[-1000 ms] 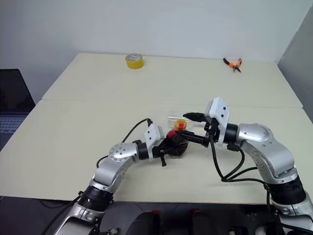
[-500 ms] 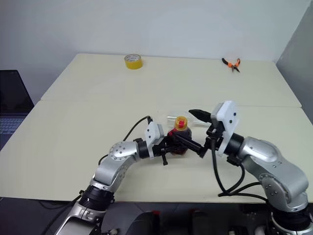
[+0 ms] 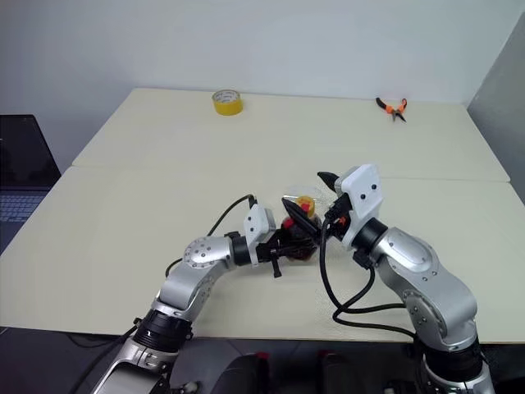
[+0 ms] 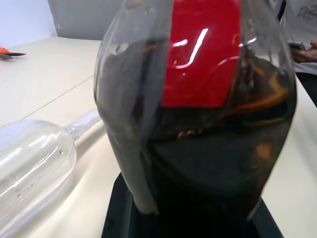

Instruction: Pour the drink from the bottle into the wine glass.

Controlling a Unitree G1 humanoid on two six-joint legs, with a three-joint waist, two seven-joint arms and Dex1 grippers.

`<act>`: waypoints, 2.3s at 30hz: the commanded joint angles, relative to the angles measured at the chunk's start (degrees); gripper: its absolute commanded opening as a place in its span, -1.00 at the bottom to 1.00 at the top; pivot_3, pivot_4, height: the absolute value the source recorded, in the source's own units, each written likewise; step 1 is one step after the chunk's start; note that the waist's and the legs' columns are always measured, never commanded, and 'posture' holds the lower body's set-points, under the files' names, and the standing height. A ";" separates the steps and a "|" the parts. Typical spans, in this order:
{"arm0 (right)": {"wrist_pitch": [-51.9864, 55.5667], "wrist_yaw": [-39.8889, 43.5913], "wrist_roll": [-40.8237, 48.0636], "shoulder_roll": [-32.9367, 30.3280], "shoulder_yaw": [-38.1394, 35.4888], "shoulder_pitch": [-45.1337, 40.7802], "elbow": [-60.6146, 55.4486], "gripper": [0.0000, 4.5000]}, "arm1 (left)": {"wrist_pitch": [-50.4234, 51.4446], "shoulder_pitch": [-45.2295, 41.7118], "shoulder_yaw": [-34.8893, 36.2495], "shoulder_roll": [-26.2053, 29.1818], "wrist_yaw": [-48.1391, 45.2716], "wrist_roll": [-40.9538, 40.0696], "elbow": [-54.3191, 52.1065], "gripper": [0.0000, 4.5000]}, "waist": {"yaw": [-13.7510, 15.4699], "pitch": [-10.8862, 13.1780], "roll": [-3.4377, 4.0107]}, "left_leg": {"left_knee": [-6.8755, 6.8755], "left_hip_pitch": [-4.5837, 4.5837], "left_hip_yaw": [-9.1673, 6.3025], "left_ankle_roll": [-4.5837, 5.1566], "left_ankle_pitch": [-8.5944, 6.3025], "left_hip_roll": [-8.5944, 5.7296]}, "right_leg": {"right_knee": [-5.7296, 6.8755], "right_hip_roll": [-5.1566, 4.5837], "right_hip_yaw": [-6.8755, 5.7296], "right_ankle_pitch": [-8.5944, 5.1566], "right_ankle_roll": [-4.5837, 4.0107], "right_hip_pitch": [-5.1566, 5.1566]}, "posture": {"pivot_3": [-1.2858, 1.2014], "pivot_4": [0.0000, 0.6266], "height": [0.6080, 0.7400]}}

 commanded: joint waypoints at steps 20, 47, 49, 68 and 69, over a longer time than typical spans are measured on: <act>5.55 5.17 18.73 -10.36 -12.13 7.68 -8.66 1.00 | -1.78 -0.74 0.43 -0.17 0.26 -0.68 -1.48 -0.72 | -0.06 0.00 0.00 | -0.01 0.01 0.00 0.01 -0.01 0.02 | -0.01 0.03 -0.01 0.00 0.00 0.02 | 0.03 -0.52 1.00; 2.40 3.54 11.60 -10.63 -13.52 7.68 -5.10 1.00 | -1.67 -0.74 0.32 -0.05 -0.01 -0.55 -1.69 -0.72 | 0.08 0.00 0.00 | 0.02 -0.04 -0.02 0.01 0.00 -0.01 | -0.03 0.00 -0.03 0.00 0.00 0.01 | 0.03 -0.52 1.00; 2.84 3.72 12.66 -11.10 -14.85 8.05 -5.08 1.00 | -1.62 -0.83 0.35 -0.07 -0.09 -0.55 -1.64 -0.72 | 0.08 0.00 0.00 | 0.01 -0.04 -0.02 0.01 0.00 0.00 | -0.03 0.02 -0.04 0.00 0.00 0.01 | 0.03 -0.52 1.00; 4.73 -1.71 11.85 -7.87 -3.56 -1.39 -3.84 1.00 | -1.55 -0.90 -0.04 -0.32 -0.17 -0.41 -1.61 -0.72 | -0.04 0.00 0.00 | 0.02 -0.05 -0.02 0.01 0.00 0.00 | -0.03 0.01 -0.02 0.00 0.00 0.00 | 0.03 -0.52 1.00; 4.57 -1.63 11.29 -7.86 -3.36 -1.42 -3.59 1.00 | -1.56 -0.89 -0.04 -0.33 -0.17 -0.42 -1.62 -0.72 | -0.03 0.00 0.00 | 0.03 -0.05 -0.02 0.01 0.00 -0.01 | -0.03 0.01 -0.02 0.00 0.00 0.00 | 0.03 -0.52 1.00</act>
